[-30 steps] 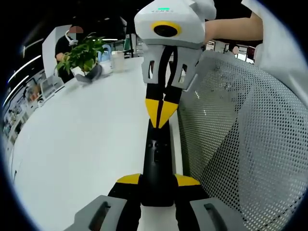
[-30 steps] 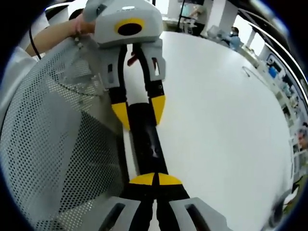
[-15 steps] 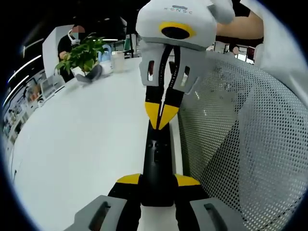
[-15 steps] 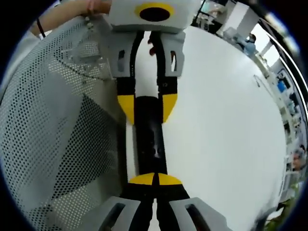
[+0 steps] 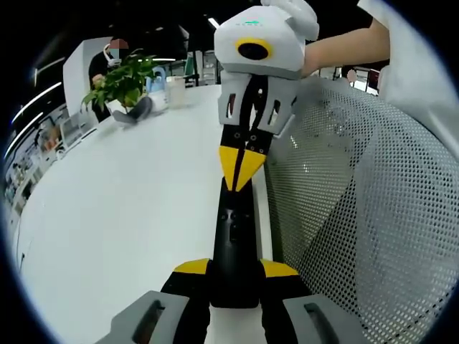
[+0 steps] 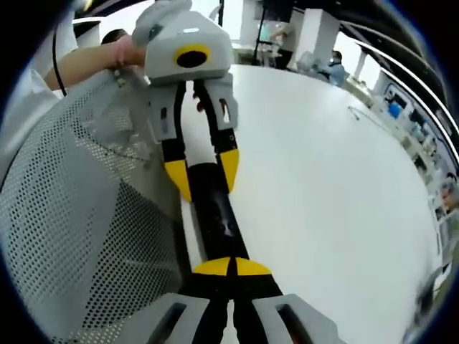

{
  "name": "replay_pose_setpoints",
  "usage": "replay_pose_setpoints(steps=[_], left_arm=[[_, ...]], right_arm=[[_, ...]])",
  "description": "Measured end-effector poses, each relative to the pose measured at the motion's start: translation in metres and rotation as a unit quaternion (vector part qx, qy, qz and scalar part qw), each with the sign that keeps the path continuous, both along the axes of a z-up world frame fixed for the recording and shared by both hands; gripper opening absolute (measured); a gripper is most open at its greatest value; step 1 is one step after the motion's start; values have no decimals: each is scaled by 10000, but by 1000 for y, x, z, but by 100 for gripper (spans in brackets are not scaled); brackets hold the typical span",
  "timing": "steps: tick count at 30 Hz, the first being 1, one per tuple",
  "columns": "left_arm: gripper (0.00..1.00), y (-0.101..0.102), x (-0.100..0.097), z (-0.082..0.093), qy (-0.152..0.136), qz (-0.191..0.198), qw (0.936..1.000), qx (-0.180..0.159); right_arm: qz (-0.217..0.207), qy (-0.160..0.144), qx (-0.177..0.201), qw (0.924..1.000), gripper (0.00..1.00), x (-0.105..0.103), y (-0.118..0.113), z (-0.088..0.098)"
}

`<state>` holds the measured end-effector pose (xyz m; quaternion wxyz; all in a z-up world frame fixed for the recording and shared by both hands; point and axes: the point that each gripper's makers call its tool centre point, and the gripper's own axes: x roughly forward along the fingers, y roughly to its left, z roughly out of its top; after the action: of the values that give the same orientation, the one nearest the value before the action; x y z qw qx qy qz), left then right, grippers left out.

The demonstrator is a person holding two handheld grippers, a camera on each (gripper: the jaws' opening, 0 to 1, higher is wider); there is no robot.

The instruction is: Press the specified remote control buttons in sequence, fully releasing each button before pressing the next.

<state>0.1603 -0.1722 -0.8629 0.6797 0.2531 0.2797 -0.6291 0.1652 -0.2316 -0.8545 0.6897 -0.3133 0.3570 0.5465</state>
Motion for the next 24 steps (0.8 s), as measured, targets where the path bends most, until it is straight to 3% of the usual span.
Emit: replay_pose_setpoints(steps=[9, 15, 20, 24], left_arm=[[25, 0, 0, 0, -6, 3, 10000, 14], [25, 1, 0, 1, -9, 3, 10000, 20], [25, 1, -1, 1, -13, 3, 10000, 31], [25, 0, -1, 0, -12, 3, 10000, 36]], right_arm=[[173, 54, 40, 9998, 0, 3, 17, 10], [494, 119, -369, 9980, 0, -3, 12, 0], [458, 160, -366, 9982, 0, -3, 10, -1], [868, 41, -626, 9943, 0, -3, 10, -2]])
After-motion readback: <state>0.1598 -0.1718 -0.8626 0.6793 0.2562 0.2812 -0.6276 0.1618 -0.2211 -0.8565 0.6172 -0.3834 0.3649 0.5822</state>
